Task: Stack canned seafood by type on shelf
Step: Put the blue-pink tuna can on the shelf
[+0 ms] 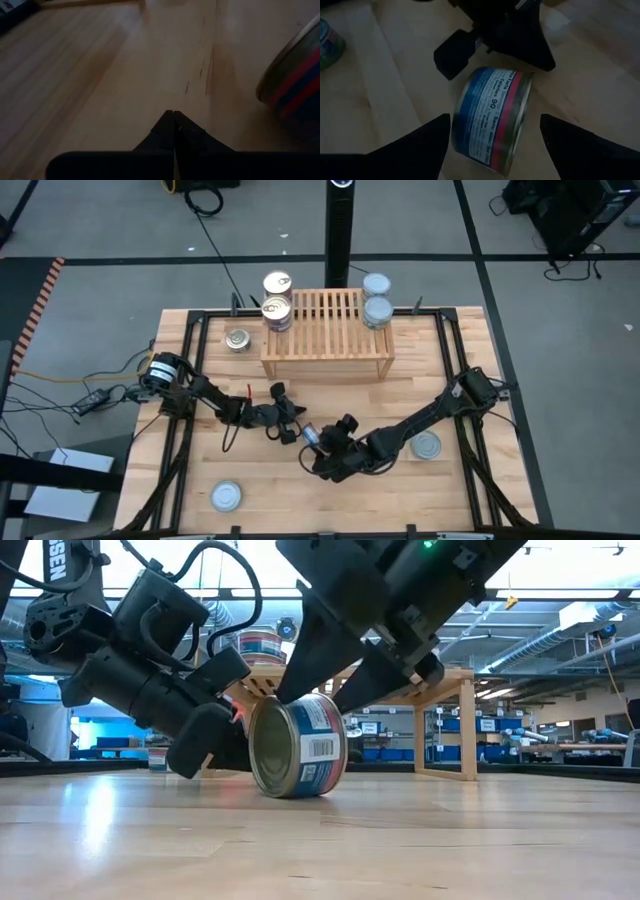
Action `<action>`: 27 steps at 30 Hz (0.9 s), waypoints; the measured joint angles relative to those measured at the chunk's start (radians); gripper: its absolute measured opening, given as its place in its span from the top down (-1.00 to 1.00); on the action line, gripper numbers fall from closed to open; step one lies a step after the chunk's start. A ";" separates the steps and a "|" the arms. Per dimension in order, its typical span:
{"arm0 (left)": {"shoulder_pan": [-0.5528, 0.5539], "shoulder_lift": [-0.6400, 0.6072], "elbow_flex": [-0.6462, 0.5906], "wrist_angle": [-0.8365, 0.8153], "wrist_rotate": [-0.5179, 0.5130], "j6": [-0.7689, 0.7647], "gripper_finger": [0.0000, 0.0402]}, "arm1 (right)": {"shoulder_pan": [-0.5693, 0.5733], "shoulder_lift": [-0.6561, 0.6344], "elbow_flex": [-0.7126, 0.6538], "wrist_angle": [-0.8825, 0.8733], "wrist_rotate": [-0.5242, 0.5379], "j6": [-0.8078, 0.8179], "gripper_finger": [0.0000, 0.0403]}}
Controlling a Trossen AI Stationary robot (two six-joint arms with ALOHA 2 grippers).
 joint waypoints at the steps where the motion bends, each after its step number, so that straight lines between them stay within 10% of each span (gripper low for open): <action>1: 0.000 0.000 0.000 0.000 -0.004 0.000 1.00 | -0.002 0.000 0.000 -0.003 0.003 0.001 -0.58; 27: 0.002 0.000 0.000 0.009 -0.011 -0.052 0.99 | -0.061 0.015 0.000 0.056 -0.027 -0.034 -0.59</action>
